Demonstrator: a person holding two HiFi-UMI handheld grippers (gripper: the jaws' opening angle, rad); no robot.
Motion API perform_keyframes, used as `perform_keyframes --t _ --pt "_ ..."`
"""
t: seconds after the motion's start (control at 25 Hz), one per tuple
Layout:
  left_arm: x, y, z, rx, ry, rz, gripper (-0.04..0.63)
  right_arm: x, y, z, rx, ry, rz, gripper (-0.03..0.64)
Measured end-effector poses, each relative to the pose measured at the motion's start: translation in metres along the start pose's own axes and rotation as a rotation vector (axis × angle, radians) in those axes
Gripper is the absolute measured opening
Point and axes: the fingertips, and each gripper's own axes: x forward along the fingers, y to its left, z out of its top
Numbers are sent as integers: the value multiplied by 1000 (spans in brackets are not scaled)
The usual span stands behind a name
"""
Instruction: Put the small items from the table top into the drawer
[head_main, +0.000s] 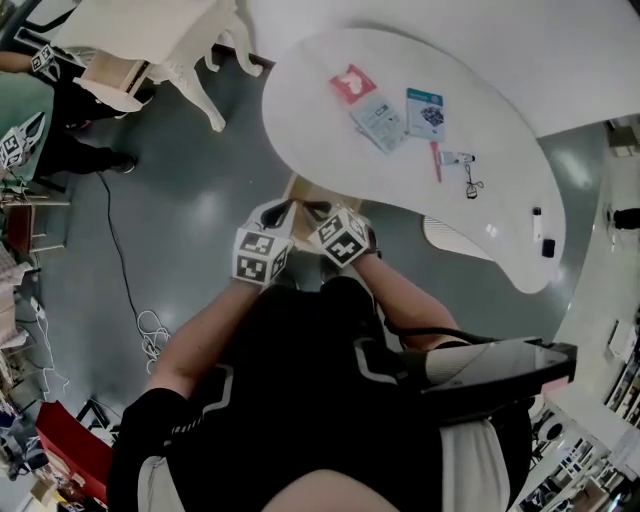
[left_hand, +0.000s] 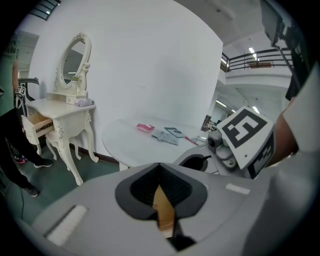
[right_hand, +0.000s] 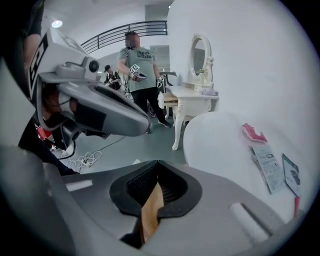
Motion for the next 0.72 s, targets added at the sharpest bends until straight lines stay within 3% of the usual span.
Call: perform_keyframes --t 0.24,0.48,0.72 --pt "-1 -4 26 32 -46 -17 0 -27 -10 22 82 -94 -30 3" --pt "-12 12 66 69 -142 85 0 -59 -20 51 113 -184 -48 3" --pt "-29 10 95 88 -229 83 0 -89 -26 78 133 -283 -54 3"
